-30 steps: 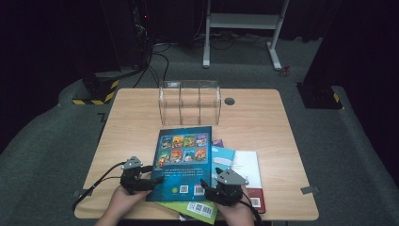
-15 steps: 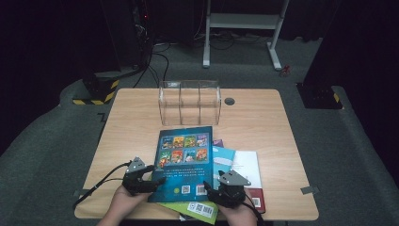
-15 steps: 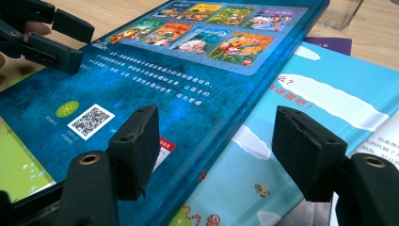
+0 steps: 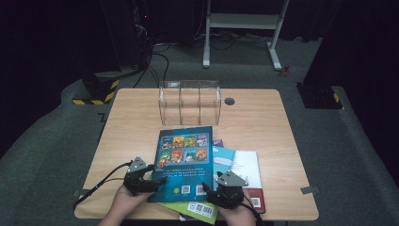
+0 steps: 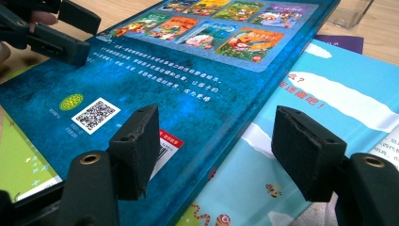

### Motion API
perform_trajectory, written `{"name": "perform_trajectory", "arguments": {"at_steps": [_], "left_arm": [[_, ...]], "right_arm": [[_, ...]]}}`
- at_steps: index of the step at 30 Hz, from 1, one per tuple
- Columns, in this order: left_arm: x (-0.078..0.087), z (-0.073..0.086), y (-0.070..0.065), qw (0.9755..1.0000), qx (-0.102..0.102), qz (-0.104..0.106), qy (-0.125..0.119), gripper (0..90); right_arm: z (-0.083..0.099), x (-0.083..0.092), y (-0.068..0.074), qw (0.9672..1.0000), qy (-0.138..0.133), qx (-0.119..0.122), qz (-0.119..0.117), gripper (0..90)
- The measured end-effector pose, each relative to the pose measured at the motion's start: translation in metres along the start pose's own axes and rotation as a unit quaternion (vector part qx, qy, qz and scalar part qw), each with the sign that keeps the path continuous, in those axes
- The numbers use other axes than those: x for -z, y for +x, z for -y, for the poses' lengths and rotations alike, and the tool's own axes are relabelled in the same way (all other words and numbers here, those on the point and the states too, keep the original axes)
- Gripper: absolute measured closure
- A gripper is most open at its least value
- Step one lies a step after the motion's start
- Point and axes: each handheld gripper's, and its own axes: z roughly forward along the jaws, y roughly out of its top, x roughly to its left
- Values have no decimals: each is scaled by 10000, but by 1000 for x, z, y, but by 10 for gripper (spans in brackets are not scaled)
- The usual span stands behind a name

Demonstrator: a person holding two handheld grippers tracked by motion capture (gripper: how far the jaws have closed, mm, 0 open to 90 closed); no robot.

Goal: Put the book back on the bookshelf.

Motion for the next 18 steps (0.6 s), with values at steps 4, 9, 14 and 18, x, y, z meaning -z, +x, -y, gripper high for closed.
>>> {"name": "perform_trajectory", "arguments": {"at_steps": [4, 9, 14, 18], "left_arm": [[0, 0, 0, 10000, 17, -16, -18, 210], [1, 0, 0, 9998, 30, 119, -153, 259], [-1, -1, 0, 9997, 124, 44, -192, 227], [-5, 0, 4, 9996, 272, -24, -94, 171]], "right_arm": [[0, 0, -1, 10000, 1, -29, -22, 329], [0, 0, -2, 10000, 12, -44, -26, 329], [1, 0, -2, 10000, 0, -51, -38, 329], [1, 0, -2, 10000, 0, -43, -42, 329]]}}
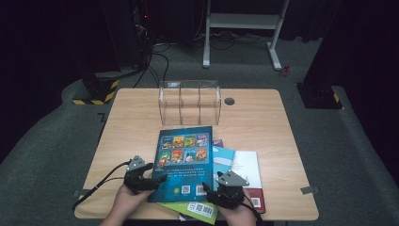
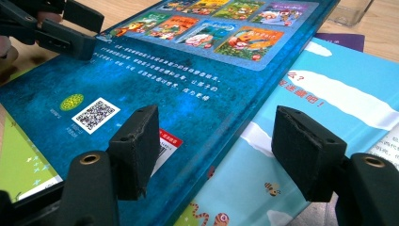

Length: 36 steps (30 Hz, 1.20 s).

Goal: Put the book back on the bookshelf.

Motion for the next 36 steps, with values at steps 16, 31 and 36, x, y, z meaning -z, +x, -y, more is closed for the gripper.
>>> {"name": "perform_trajectory", "arguments": {"at_steps": [16, 31, 36], "left_arm": [[-2, 0, -2, 10000, -32, 41, -5, 161], [-4, 2, -8, 9997, 2, 238, -36, 167], [-5, 3, -9, 9995, 25, 313, -15, 156]], "right_arm": [[-1, -2, 0, 9999, 92, -37, -44, 327], [-2, -3, -2, 9997, 136, -169, 83, 329], [-2, -3, -1, 9998, 141, -154, 27, 320]]}}
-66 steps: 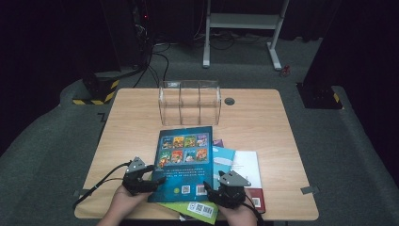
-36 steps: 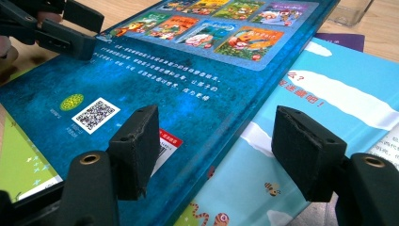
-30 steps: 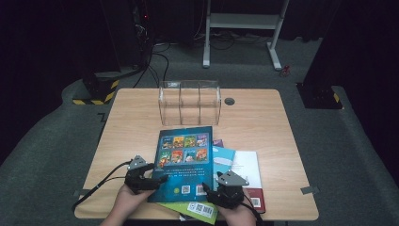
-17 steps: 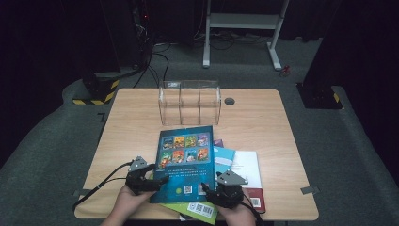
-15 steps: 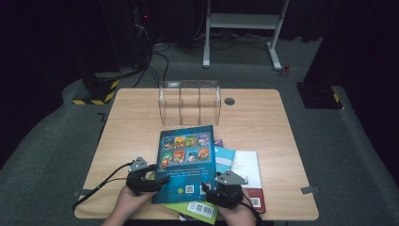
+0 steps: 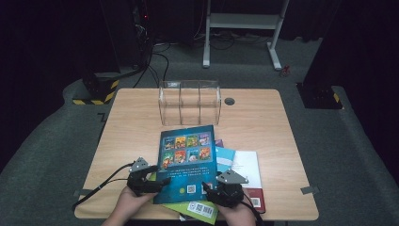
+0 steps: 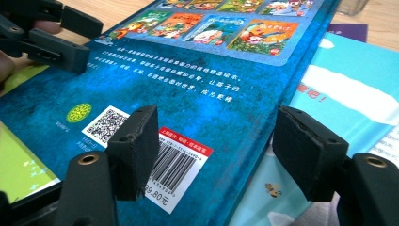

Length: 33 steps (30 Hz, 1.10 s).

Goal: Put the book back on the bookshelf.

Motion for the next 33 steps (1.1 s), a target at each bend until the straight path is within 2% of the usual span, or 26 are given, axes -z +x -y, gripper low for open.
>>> {"name": "perform_trajectory", "arguments": {"at_steps": [6, 9, 11, 12, 21, 22, 23, 24, 25, 26, 27, 29, 30, 31, 33], "left_arm": [[-1, -1, -2, 9998, 41, 195, -55, 166], [-3, -2, -2, 9996, 66, 269, -66, 168], [-6, -5, -7, 9997, -194, 157, 23, 161], [-7, -6, -11, 9996, -237, 170, 12, 160], [-8, -7, -12, 9994, -79, 328, -63, 196], [-7, -8, -16, 9993, -240, 285, -65, 201], [-7, -8, -16, 9993, -240, 285, -65, 199], [-8, -11, -28, 9968, -786, 158, -47, 202], [-8, -11, -28, 9968, -786, 158, -47, 292], [-11, -12, -43, 9943, -908, 553, -117, 290], [-11, -12, -43, 9943, -908, 553, -117, 266], [-18, -11, -64, 9923, -1184, 303, -192, 255], [-18, -11, -64, 9923, -1184, 303, -192, 254], [-20, -13, -65, 9938, -1068, 255, -163, 242], [-20, -14, -61, 9948, -995, 190, -137, 228]], "right_arm": [[2, 6, -4, 9998, -45, -178, 56, 326], [4, 8, -4, 9998, -74, -164, 98, 331], [7, 12, -4, 9997, -119, -156, 169, 337], [8, 13, -5, 9996, -111, -140, 226, 337], [12, 20, -8, 9991, -157, -196, 334, 341], [13, 21, -9, 9991, -143, -200, 357, 340], [13, 21, -9, 9991, -143, -200, 357, 340], [14, 21, -10, 9990, -138, -241, 351, 343], [14, 21, -10, 9991, -129, -238, 340, 344], [15, 21, -10, 9991, -117, -241, 331, 343], [15, 21, -10, 9991, -118, -237, 332, 343], [15, 22, -10, 9991, -109, -247, 318, 344], [15, 22, -10, 9991, -109, -247, 318, 344], [16, 23, -10, 9992, -113, -250, 291, 344], [17, 24, -10, 9993, -121, -247, 266, 346]]}}
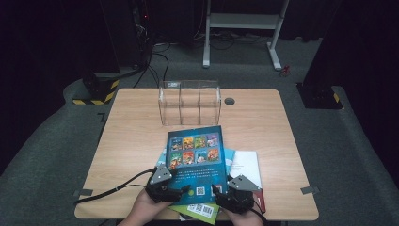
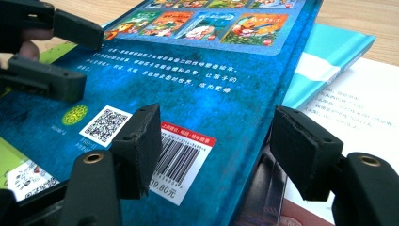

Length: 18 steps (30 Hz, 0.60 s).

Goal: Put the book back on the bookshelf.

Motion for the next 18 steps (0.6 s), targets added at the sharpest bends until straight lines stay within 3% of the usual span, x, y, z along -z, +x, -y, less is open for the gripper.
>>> {"name": "perform_trajectory", "arguments": {"at_steps": [2, 4, 7, 11, 12, 13, 14, 15, 17, 18], "left_arm": [[1, 0, 3, 10000, 40, -57, 14, 232], [5, 1, 11, 9995, 100, -295, 56, 234], [10, 1, 20, 9988, 245, -425, 67, 233], [14, 7, 38, 9950, 724, -653, 237, 214], [14, 7, 38, 9950, 724, -653, 237, 198], [13, 9, 42, 9935, 985, -496, 272, 191], [13, 9, 42, 9935, 985, -496, 272, 192], [11, 10, 43, 9928, 1126, -297, 281, 191], [9, 11, 38, 9938, 1076, -212, 178, 214], [7, 10, 34, 9942, 1030, -242, 188, 163]], "right_arm": [[0, 0, 0, 10000, -4, 0, -7, 346], [1, 1, 0, 10000, -13, 2, -24, 347], [1, 1, 0, 10000, -19, 7, -31, 346], [1, 1, -1, 10000, -23, 13, -37, 345], [1, 1, 0, 10000, -21, 7, -35, 344], [1, 1, 0, 10000, -18, 8, -34, 344], [1, 1, -1, 10000, -21, 12, -35, 343], [1, 1, -1, 10000, -21, 11, -37, 341], [1, 1, -1, 10000, -23, -1, -38, 341], [1, 1, -1, 10000, -16, 3, -32, 341]]}}
